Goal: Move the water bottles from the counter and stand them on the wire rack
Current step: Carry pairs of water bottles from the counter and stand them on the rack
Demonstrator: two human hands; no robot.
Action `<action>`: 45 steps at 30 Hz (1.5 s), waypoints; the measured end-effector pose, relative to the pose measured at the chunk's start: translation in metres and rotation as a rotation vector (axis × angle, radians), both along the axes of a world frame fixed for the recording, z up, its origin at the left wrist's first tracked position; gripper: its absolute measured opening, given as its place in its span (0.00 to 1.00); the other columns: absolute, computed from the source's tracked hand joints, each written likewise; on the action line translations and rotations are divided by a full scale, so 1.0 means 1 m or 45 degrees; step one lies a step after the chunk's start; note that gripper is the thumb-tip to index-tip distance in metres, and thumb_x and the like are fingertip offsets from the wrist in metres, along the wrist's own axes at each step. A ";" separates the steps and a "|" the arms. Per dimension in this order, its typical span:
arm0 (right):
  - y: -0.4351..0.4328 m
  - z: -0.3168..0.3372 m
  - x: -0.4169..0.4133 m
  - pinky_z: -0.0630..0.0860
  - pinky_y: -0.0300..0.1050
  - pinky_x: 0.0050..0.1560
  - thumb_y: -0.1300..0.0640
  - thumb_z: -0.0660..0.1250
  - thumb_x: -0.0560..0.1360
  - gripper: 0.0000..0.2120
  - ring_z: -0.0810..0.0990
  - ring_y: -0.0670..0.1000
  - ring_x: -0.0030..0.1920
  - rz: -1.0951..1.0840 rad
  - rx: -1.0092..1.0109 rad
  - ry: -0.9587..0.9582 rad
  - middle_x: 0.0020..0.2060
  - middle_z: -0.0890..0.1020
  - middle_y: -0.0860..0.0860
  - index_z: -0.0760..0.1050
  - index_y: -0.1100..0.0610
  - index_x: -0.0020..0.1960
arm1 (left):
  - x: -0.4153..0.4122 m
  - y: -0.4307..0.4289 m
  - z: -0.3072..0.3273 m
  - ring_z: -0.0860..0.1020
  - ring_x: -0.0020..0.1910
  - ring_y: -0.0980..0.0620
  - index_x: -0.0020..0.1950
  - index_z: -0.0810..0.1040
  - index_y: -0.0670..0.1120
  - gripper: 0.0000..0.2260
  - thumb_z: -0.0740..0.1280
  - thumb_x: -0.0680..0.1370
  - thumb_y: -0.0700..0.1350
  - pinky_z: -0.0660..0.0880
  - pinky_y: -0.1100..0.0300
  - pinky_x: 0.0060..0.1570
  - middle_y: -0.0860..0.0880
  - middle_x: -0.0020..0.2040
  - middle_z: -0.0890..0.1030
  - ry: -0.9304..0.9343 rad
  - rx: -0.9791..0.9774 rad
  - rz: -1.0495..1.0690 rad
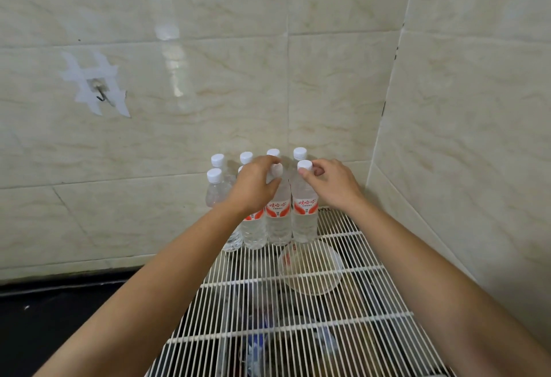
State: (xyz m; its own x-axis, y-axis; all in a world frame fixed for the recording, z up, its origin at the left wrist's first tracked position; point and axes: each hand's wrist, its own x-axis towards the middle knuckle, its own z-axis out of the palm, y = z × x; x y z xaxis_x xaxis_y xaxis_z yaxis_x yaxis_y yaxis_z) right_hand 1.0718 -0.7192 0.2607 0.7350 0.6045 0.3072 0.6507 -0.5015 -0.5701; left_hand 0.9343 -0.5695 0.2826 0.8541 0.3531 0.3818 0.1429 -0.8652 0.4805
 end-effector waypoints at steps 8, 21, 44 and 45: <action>-0.046 -0.062 -0.045 0.66 0.58 0.72 0.42 0.56 0.83 0.28 0.67 0.61 0.74 -0.207 0.112 -0.371 0.77 0.65 0.59 0.63 0.55 0.78 | -0.085 -0.017 -0.068 0.71 0.70 0.42 0.68 0.76 0.45 0.18 0.64 0.81 0.52 0.69 0.45 0.67 0.40 0.73 0.72 -0.182 0.541 0.212; 0.001 -0.130 -0.184 0.42 0.55 0.81 0.38 0.49 0.84 0.32 0.41 0.55 0.82 0.448 -0.225 -0.265 0.83 0.44 0.56 0.45 0.48 0.84 | -0.262 -0.066 -0.153 0.58 0.79 0.40 0.76 0.67 0.45 0.25 0.57 0.83 0.56 0.59 0.37 0.74 0.40 0.78 0.64 0.263 0.235 0.930; 0.232 -0.113 -0.709 0.46 0.58 0.81 0.41 0.55 0.84 0.31 0.47 0.58 0.82 1.104 -0.064 -0.413 0.83 0.49 0.58 0.54 0.53 0.83 | -0.812 0.037 -0.129 0.65 0.76 0.38 0.73 0.71 0.42 0.25 0.57 0.81 0.56 0.61 0.36 0.72 0.38 0.75 0.69 0.239 0.271 1.703; 0.241 -0.118 -0.722 0.46 0.58 0.81 0.42 0.54 0.84 0.31 0.46 0.58 0.82 1.129 -0.088 -0.413 0.83 0.49 0.58 0.54 0.53 0.83 | -0.823 0.044 -0.133 0.65 0.75 0.38 0.73 0.71 0.42 0.25 0.57 0.81 0.55 0.62 0.36 0.72 0.38 0.74 0.70 0.238 0.260 1.718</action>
